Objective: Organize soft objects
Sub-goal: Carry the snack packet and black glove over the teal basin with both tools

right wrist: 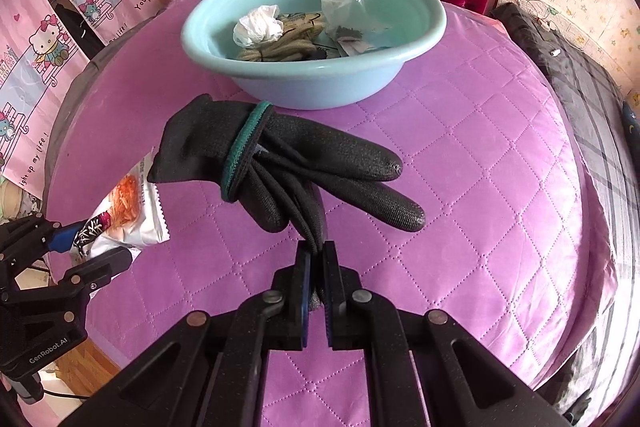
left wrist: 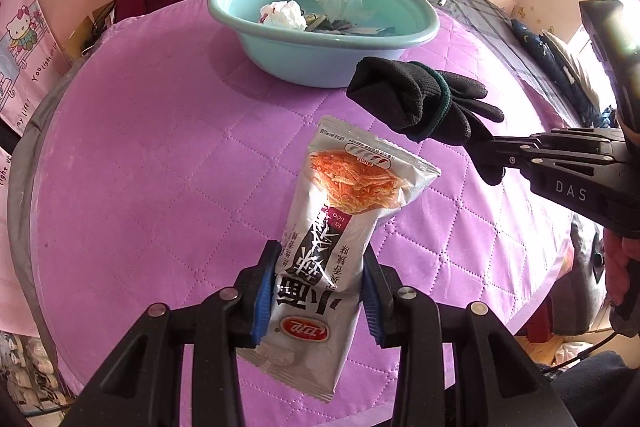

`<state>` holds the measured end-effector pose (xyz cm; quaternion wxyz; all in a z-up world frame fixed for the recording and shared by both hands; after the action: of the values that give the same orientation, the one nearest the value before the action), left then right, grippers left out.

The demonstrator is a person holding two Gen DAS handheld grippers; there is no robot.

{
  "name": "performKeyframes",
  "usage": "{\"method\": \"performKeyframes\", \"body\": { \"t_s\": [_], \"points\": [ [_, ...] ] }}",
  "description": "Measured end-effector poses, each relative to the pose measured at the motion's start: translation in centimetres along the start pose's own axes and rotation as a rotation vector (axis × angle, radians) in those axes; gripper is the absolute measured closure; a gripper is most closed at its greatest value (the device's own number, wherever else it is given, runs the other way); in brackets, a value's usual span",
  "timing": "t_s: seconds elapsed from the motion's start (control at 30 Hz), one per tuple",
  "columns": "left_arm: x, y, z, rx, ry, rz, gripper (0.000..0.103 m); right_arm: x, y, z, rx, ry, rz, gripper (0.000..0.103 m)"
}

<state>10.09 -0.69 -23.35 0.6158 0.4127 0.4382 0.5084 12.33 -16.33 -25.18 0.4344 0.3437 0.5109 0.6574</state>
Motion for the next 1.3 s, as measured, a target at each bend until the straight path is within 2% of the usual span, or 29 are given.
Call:
{"method": "performKeyframes", "body": {
  "t_s": [0.23,0.6,0.9,1.3],
  "points": [
    [-0.6,1.6,0.6,-0.032,-0.021,-0.004,0.062,0.0,2.4,-0.7,-0.013,-0.012,-0.005,0.099],
    [-1.2,4.5,2.8,-0.096,-0.043,-0.007,0.062,-0.6,5.9,1.0,-0.047,-0.031,-0.014,0.099],
    [-1.0,5.9,6.1,-0.129,-0.042,-0.002,0.062,-1.0,8.1,4.0,-0.074,-0.035,-0.010,0.099],
    [0.0,6.9,12.2,-0.172,-0.043,0.019,0.062,-1.9,9.4,10.0,-0.104,-0.055,0.001,0.099]
  ]
}}
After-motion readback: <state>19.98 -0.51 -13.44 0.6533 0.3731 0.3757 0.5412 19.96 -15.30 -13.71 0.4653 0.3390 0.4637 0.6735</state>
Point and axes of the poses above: each gripper's, at about its wrist camera, not at the fingertips, and y roughly against the way its jaws point, x to its left, z to its top, the point moved 6 cm from there along -y, roughly the way its jaws point, and after that the axes turned 8 degrees about x, right-handed, at the moved point
